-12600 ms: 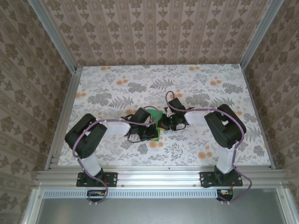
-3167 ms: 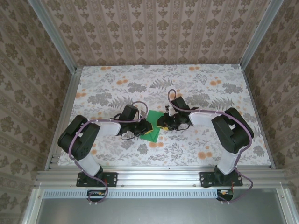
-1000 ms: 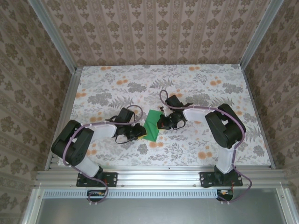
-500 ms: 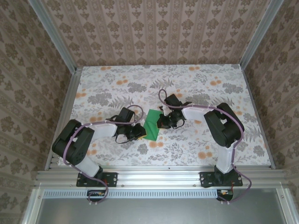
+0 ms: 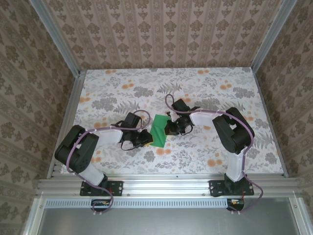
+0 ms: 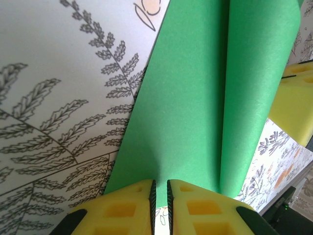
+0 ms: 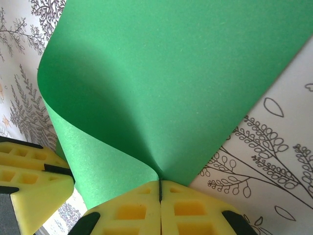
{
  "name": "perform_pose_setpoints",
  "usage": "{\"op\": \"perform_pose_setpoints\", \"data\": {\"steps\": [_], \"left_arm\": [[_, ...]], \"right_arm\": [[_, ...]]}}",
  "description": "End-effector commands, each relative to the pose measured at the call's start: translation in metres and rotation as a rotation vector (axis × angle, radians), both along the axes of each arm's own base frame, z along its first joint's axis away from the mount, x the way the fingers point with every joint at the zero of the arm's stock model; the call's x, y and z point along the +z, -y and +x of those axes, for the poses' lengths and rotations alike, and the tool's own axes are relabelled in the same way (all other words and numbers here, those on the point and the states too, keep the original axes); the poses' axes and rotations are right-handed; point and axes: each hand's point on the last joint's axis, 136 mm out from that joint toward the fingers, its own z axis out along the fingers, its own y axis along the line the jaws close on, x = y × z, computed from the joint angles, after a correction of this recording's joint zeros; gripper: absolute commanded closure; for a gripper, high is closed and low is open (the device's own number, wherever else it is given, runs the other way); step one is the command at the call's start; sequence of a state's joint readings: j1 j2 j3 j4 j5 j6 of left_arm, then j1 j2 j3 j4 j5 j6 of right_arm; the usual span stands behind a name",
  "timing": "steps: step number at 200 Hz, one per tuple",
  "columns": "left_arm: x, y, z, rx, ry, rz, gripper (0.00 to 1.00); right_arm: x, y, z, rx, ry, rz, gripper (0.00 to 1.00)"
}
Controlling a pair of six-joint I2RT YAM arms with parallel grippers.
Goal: Fold a paper plane with a square sheet of paper (pick it up from the middle)
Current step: Fold the triangle a second time at the center of the table.
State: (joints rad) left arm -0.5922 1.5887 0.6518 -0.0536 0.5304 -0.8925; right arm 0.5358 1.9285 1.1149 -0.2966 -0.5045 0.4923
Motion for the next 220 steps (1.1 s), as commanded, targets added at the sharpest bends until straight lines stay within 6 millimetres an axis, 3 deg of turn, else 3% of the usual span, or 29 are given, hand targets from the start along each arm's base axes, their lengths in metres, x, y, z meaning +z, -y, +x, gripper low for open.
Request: {"op": "perform_pose_setpoints", "data": {"steps": [1,70,117,135,220], "left_arm": [[0.001,0.001,0.001,-0.021,-0.005,0.003,0.83],[0.009,0.006,0.005,-0.037,0.014,-0.018,0.83],[0.055,0.028,0.025,-0.047,0.122,-0.148,0.79],[0.063,0.037,0.027,-0.057,0.144,-0.179,0.79],[0.038,0.065,0.019,-0.096,0.074,-0.193,0.84]], "right_arm": [[-0.002,0.001,0.003,0.01,-0.001,-0.021,0.92],[-0.012,0.004,0.0,0.012,-0.03,-0.052,0.92],[-0.022,0.012,-0.004,0.007,-0.055,-0.099,0.92],[-0.023,0.012,-0.004,0.008,-0.058,-0.102,0.92],[-0.026,0.011,-0.005,0.005,-0.072,-0.102,0.92]]}}
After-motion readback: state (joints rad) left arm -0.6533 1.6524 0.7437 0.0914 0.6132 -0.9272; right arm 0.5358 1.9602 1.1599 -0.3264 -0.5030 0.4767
